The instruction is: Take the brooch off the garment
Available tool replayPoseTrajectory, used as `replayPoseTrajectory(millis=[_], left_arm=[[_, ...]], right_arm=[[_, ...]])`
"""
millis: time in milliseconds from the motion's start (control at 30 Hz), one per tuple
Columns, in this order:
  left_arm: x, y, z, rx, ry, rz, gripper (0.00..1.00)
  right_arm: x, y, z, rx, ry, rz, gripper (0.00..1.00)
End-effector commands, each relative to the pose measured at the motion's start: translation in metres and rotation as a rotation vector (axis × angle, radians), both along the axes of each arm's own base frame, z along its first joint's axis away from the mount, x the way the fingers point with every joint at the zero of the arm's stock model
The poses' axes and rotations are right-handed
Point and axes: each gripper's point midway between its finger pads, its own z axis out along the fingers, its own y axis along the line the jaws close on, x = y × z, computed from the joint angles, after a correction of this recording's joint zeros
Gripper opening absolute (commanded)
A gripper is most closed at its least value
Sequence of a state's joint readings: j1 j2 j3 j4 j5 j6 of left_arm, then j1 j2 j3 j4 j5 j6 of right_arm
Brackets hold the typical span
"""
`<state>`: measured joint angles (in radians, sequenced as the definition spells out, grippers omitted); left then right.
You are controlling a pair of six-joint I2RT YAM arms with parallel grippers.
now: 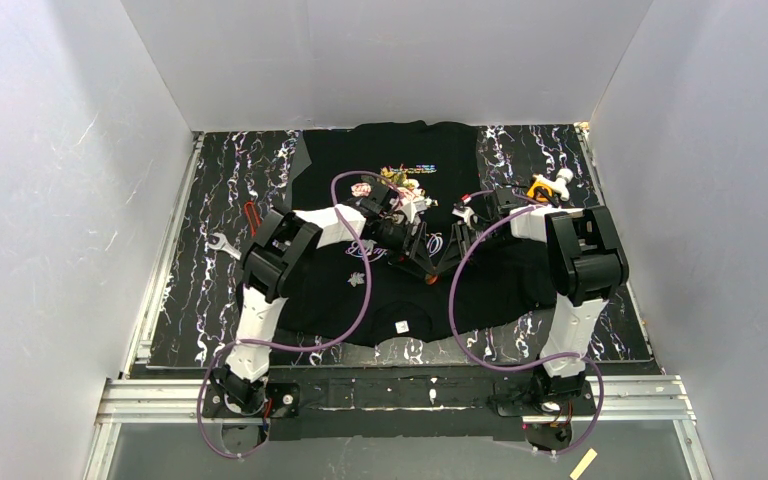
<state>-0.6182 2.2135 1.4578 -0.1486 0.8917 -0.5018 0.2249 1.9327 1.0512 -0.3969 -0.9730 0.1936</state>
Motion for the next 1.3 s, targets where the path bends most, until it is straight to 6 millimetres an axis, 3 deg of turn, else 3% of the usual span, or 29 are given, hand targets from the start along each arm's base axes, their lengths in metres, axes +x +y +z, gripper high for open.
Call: replayPoseTrajectory(millis=[0, 167, 367, 567, 767, 933, 1267], left_arm=[[0.012, 0.005, 0.029, -0.019, -0.137, 0.040, 0.56], [0.011, 0.017, 0.036, -0.025, -0.218, 0.051, 0.63], [0.006, 0.021, 0.036, -0.034, -0.219, 0.060, 0.61], [0.012, 0.017, 0.037, -0.047, -0.231, 0.079, 0.35], [0.016, 0.004, 0.039, -0.078, -0.199, 0.066, 0.18], [0.015, 0.001, 0.032, -0.077, -0.166, 0.065, 0.13], [0.007, 0.003, -0.002, -0.034, -0.099, 0.047, 0.10]], right_arm=[[0.001, 0.007, 0.005, 0.036, 0.045, -0.008, 0.26], [0.002, 0.011, 0.010, 0.058, 0.053, -0.021, 0.27], [0.002, 0.017, 0.013, 0.064, 0.057, -0.005, 0.31], [-0.008, -0.007, 0.010, -0.028, 0.049, -0.036, 0.42], [0.003, -0.012, 0.000, -0.065, 0.030, -0.072, 0.46], [0.008, -0.018, -0.013, -0.093, 0.051, -0.081, 0.47], [0.012, -0.013, -0.015, -0.059, 0.080, -0.087, 0.47]])
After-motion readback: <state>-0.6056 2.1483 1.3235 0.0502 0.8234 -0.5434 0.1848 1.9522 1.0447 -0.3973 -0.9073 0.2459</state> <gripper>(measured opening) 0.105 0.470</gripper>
